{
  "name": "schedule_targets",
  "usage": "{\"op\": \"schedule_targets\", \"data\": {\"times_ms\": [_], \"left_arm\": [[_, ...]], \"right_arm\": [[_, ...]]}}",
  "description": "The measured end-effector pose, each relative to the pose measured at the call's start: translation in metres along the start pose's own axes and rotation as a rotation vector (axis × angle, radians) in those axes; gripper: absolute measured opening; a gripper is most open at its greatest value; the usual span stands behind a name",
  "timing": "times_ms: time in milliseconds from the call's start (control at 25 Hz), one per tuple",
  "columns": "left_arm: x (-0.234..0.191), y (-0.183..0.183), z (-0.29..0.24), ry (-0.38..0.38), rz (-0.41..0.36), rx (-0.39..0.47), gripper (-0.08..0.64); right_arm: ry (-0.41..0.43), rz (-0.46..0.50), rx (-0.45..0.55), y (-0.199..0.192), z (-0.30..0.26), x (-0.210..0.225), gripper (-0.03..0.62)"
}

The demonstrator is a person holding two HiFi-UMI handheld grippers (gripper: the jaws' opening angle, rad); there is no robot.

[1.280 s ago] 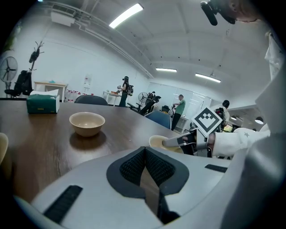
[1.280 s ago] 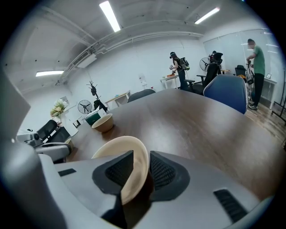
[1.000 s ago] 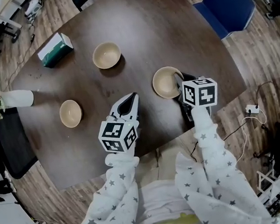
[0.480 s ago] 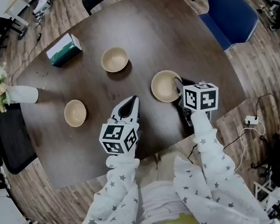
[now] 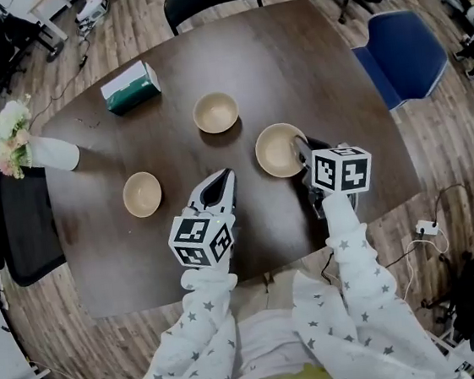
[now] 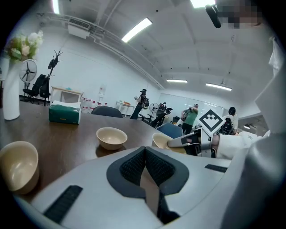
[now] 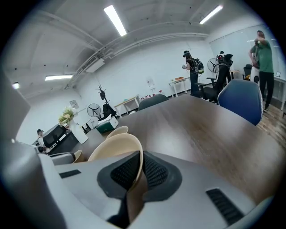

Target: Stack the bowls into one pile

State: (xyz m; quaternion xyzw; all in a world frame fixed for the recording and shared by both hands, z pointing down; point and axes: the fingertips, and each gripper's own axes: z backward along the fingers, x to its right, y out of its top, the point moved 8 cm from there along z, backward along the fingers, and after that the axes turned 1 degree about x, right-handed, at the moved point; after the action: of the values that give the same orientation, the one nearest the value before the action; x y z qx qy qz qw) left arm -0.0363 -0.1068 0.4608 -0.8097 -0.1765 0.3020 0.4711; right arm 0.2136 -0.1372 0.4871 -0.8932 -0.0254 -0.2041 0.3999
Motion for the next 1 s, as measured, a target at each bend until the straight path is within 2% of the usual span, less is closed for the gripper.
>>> {"op": "schedule_targets", "data": {"times_ms": [600,800,1000], "left_arm": [[-0.042,0.015,0.007,0.082,0.041,0.049,0.026],[-0.056,0.021,0.006,0.113,0.053,0.064,0.026],[-0.065,0.022,0.006,0.136,0.067,0.07,0.026]], "right_arm": [[0.08,-0.006,0.035,0.034,-0.054,-0.037,0.035],[0.106,-0.039,0.051,0.04,-0.073,-0.045,0.035],[0.106,-0.05,0.075,0.05,-0.088,-0.055,0.035]]}}
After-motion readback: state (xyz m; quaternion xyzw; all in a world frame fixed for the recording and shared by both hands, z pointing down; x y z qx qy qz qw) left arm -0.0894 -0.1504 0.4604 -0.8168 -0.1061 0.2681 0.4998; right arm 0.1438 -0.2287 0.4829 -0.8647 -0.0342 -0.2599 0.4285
